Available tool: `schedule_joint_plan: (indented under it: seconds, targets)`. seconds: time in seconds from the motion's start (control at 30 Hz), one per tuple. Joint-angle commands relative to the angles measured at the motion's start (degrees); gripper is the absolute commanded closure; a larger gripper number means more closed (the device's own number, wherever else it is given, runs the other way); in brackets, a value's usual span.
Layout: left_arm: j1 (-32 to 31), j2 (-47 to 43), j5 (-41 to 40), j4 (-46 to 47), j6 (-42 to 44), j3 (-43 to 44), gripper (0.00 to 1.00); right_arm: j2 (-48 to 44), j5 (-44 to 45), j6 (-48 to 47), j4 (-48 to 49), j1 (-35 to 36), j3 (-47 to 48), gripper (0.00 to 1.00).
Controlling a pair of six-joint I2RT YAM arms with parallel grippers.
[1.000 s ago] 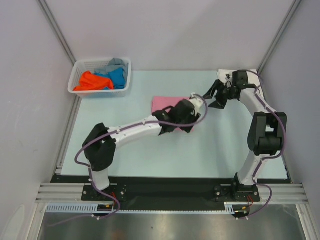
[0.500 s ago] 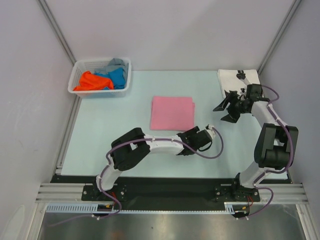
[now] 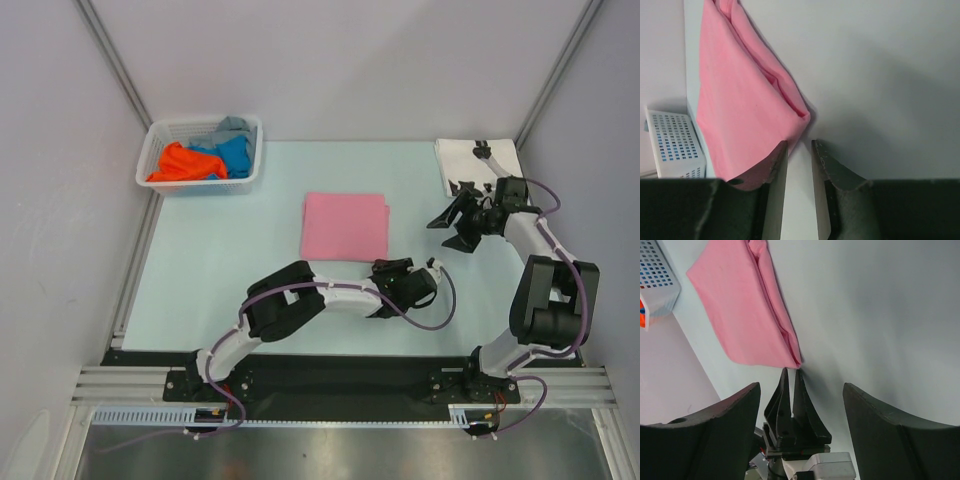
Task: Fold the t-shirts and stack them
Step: Neatly place the folded tshirt to the corner
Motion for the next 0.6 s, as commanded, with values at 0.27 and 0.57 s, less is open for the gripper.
schedule_joint_plan:
  seconds: [0.27, 0.57]
  targets:
    - [1.91, 5.17, 7.13, -4.25, 2.42, 4.69, 0.72, -4.03, -2.41, -0.01, 2.86, -0.35, -2.96, 0.26]
    - [4.28, 4.82, 12.42, -9.1, 0.3, 7.95, 0.87, -5.35, -3.47, 0.25, 3.13, -0.35, -4.8, 0.25]
